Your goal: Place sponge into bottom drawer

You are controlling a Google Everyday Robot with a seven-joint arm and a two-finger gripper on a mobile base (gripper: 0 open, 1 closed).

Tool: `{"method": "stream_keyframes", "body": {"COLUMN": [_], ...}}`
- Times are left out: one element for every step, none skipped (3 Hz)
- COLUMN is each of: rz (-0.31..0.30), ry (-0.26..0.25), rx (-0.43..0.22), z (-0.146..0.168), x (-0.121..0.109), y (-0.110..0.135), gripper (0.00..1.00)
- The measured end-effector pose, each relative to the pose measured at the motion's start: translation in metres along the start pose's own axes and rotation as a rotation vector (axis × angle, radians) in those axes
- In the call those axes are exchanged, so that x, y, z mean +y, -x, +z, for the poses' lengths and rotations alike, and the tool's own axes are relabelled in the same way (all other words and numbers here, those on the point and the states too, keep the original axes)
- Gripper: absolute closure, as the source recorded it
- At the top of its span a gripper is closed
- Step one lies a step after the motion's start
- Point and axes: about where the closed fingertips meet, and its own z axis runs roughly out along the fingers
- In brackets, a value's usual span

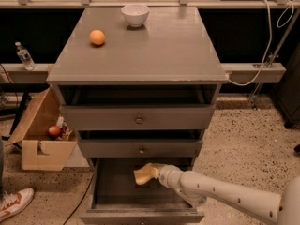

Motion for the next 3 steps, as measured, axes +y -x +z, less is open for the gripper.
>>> {"method": "stream_keyframes", "body": {"rz": [0.1, 0.187, 0.232], "ry": [-0.105, -0.178, -0.21], "rx": [0.016, 0.03, 0.048], "z": [0.009, 0.019, 0.027], "x": [-0.027, -0.051, -0.064], "y": [-0.038, -0.073, -0.092], "gripper": [0.97, 0.74, 0.51]}}
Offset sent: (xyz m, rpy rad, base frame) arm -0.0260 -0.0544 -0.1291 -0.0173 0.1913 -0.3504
